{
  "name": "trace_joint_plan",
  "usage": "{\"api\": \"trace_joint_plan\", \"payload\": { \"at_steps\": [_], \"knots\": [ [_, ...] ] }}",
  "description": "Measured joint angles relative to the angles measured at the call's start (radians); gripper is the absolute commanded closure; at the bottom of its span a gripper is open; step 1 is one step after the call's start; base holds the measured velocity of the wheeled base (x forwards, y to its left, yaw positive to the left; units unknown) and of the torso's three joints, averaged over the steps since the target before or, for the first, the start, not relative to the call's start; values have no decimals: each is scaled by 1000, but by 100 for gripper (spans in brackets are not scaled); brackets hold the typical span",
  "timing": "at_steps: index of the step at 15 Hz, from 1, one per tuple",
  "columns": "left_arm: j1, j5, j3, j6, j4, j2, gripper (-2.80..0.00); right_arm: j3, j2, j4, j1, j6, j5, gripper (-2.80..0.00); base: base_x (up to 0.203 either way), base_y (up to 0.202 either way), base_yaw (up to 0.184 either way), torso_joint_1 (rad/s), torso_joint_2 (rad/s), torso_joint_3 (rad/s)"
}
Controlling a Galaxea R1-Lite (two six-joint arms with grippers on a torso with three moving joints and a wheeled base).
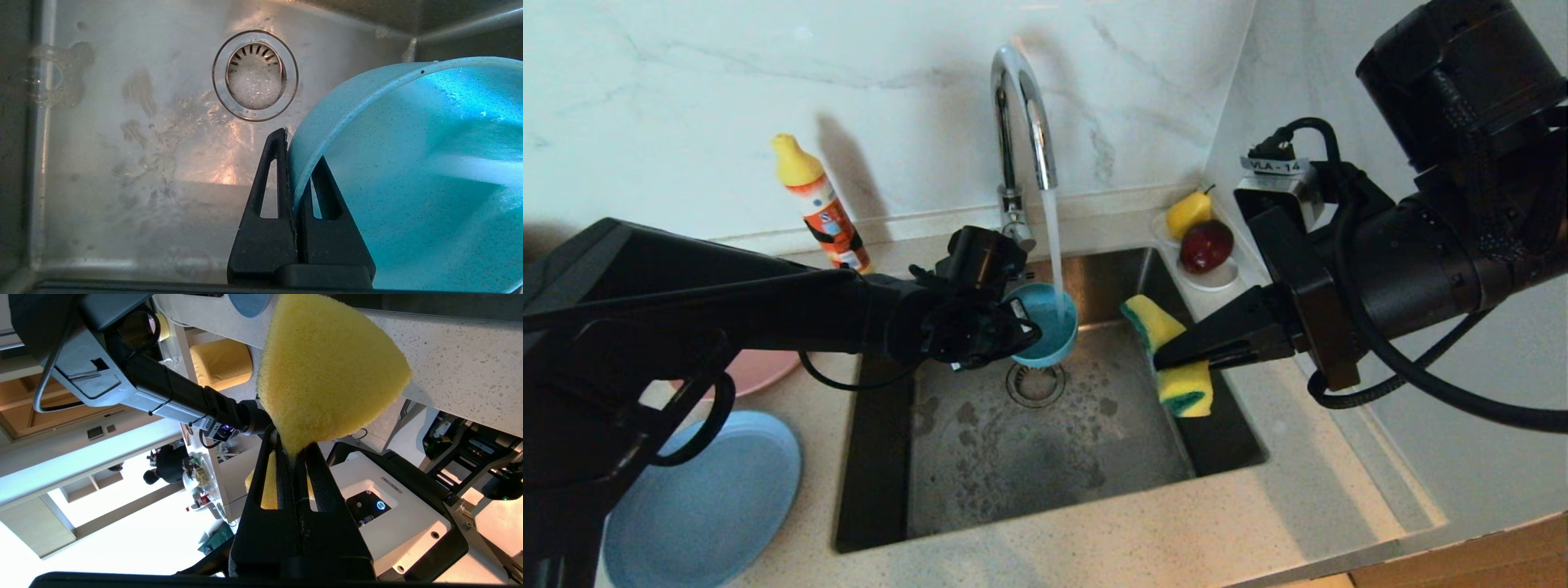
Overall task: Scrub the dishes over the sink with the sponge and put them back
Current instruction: Rinse the bowl
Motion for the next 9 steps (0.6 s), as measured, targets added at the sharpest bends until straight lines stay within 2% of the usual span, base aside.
{"api": "trace_joint_plan", "payload": {
  "at_steps": [9],
  "knots": [
    [0, 1, -12, 0, -2, 13, 0, 0, -2, 1, 1, 0, 0, 0, 0, 0, 0, 0, 0, 0]
  ]
}}
